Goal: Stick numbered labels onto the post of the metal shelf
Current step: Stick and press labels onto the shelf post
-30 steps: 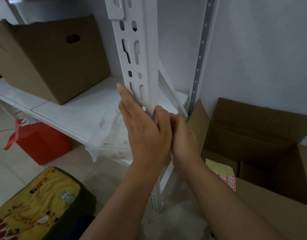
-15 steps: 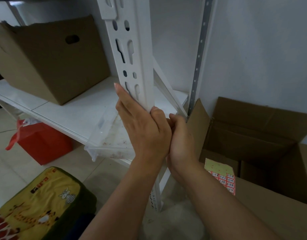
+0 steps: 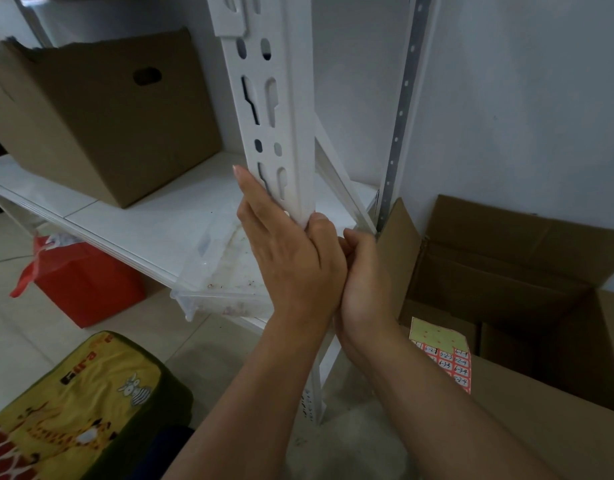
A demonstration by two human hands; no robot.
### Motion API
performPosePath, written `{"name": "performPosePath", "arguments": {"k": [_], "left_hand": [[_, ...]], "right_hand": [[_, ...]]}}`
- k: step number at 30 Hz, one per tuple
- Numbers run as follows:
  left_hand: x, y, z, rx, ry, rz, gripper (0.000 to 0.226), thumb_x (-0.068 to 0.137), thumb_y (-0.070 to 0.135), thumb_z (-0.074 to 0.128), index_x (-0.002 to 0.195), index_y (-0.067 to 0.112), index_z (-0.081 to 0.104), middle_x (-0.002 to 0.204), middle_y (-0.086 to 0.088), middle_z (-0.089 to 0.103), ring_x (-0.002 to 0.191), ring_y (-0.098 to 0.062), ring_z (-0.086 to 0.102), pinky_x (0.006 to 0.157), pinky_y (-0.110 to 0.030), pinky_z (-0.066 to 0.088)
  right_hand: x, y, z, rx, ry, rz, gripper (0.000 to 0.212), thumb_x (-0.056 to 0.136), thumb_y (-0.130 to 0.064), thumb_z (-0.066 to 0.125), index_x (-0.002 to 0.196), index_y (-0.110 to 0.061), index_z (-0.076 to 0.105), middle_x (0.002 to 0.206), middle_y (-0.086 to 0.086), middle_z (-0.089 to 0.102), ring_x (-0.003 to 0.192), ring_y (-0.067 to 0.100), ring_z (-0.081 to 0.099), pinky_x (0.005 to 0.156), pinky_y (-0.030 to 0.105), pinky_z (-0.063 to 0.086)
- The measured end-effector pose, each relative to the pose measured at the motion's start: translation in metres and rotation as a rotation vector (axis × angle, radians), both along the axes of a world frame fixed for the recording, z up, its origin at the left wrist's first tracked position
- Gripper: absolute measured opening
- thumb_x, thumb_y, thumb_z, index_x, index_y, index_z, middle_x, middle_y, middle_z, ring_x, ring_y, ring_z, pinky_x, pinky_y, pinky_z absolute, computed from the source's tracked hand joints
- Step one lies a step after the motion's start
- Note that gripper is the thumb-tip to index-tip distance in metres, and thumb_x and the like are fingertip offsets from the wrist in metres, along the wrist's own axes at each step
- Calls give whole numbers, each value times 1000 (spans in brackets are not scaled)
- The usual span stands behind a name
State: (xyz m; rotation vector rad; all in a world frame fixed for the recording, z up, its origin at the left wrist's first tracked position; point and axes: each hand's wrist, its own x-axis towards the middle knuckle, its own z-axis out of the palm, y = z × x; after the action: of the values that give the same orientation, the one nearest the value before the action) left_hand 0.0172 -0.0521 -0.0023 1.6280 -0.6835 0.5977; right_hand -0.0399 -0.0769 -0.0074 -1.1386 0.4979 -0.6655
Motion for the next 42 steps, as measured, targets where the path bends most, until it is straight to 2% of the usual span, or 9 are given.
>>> {"name": "performPosePath", "arguments": {"k": [8, 20, 28, 31, 34, 36, 38, 40, 42], "left_hand": [[-2, -1, 1, 35, 6, 22, 80, 83, 23, 37, 151, 5, -1, 137, -16, 33, 110, -34, 48, 83, -52, 52], [-8, -4, 8, 12, 31, 59, 78, 82, 21, 35, 151, -1, 5, 133, -18, 38, 110, -29, 48, 87, -48, 50], [-7, -1, 8, 41, 35, 65, 80, 83, 19, 40, 151, 0, 2, 133, -17, 36, 108, -27, 49, 84, -46, 52], [-8, 4, 9, 92, 24, 64, 85, 83, 18, 48, 152, 1, 1, 134, -14, 36, 106, -23, 49, 80, -38, 54], [-6, 11, 7, 107, 4, 43, 89, 82, 22, 53, 153, 5, 2, 129, -2, 36, 105, -4, 43, 81, -16, 45], [-2, 18, 5, 118, -23, -6, 90, 82, 26, 55, 152, 4, 4, 123, 6, 34, 103, 12, 39, 81, -3, 37], [3, 28, 2, 129, -49, -64, 90, 81, 30, 54, 152, 2, 7, 122, 9, 37, 107, 21, 37, 83, 2, 35], [9, 36, 0, 126, -46, -136, 89, 81, 31, 52, 153, 5, 7, 134, 18, 33, 121, 16, 37, 93, -10, 44], [12, 42, -1, 127, -34, -218, 85, 83, 30, 48, 153, 9, 6, 152, 9, 29, 138, -7, 36, 102, -38, 48]], "right_hand": [[0, -1, 0, 37, -3, -19, 61, 100, -35, 32, 53, -29, 71, 64, -6, 70, 71, 9, 65, 79, 33, 51], [-1, -3, 2, 111, 11, -28, 52, 97, -37, 37, 59, -19, 67, 66, 0, 66, 75, 17, 62, 81, 37, 49], [-2, -2, 3, 72, 40, -21, 57, 98, -37, 34, 56, -23, 70, 68, -1, 67, 76, 16, 63, 83, 37, 50], [-2, -1, 5, 25, 55, -20, 61, 100, -35, 32, 52, -31, 71, 64, -7, 69, 77, 14, 63, 89, 39, 50], [-1, -1, 7, -30, 66, -24, 54, 99, -33, 35, 62, -38, 74, 70, -2, 72, 82, 18, 68, 93, 44, 50], [-2, -1, 9, -125, 75, -28, 45, 98, -31, 41, 70, -36, 75, 73, 0, 72, 79, 17, 69, 81, 38, 55], [-2, -1, 10, -227, 77, -31, 37, 98, -25, 45, 76, -27, 74, 74, -2, 71, 71, 16, 68, 67, 29, 57], [-2, -3, 8, -339, 61, -79, 20, 98, -21, 49, 96, -21, 69, 84, -7, 70, 74, 19, 68, 62, 29, 58], [-1, -8, 2, -611, 63, -169, 17, 97, -23, 53, 110, -18, 63, 98, -10, 66, 74, 14, 68, 62, 25, 59]]}}
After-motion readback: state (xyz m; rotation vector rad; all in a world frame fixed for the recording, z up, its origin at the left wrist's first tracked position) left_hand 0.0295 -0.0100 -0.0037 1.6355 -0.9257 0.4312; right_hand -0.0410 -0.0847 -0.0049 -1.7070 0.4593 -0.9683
